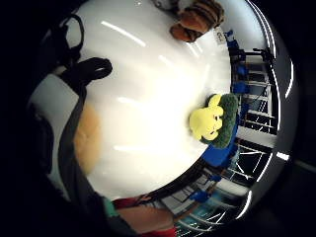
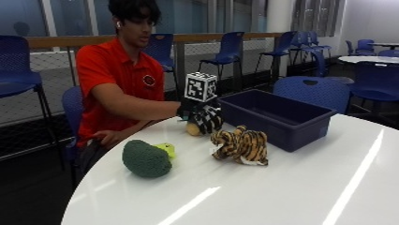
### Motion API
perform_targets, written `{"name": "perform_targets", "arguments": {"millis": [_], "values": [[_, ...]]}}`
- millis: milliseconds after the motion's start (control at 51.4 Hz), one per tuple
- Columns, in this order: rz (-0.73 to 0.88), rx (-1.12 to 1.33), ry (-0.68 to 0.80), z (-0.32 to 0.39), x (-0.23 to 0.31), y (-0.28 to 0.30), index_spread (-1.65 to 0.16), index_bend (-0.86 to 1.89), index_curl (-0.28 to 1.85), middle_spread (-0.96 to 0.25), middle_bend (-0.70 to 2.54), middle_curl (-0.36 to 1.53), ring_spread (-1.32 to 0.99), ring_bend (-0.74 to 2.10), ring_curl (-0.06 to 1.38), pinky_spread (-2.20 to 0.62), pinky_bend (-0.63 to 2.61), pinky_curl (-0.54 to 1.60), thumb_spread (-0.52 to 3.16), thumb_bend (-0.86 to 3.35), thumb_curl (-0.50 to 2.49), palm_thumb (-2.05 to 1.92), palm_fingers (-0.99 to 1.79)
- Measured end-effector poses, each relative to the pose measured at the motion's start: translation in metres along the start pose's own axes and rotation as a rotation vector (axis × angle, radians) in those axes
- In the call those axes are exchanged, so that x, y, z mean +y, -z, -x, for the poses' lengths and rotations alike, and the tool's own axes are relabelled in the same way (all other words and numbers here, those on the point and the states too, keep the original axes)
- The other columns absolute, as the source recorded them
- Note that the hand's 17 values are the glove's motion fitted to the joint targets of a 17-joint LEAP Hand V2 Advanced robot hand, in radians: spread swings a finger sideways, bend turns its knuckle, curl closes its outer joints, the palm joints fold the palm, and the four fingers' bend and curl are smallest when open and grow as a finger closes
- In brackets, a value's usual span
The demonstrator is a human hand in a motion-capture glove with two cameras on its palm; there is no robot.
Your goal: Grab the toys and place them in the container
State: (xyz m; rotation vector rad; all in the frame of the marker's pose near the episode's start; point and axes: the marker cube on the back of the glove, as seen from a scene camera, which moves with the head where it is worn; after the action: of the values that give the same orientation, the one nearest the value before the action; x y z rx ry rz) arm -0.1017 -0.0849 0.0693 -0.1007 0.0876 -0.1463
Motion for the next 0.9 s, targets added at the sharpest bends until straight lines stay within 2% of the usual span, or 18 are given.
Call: {"name": "perform_targets", "arguments": {"millis": [195,467,895], "values": [[0.042,-0.047,-0.002,-0.025,0.012,0.01,-0.41,0.19,0.25,-0.38,0.46,0.41,-0.46,1.0,0.42,-0.41,1.07,0.36,1.04,0.22,0.55,0.66,0.88],[-0.02,0.019,-0.092,-0.069,0.012,0.057,-0.43,0.23,0.34,-0.46,0.5,0.51,-0.52,0.99,0.48,-0.43,1.03,0.39,0.76,0.17,0.69,0.71,0.87],[-0.098,0.099,-0.019,-0.01,-0.063,0.142,-0.47,0.22,0.47,-0.53,0.5,0.65,-0.56,0.98,0.54,-0.43,1.06,0.43,0.57,0.12,0.84,0.72,0.82]]}}
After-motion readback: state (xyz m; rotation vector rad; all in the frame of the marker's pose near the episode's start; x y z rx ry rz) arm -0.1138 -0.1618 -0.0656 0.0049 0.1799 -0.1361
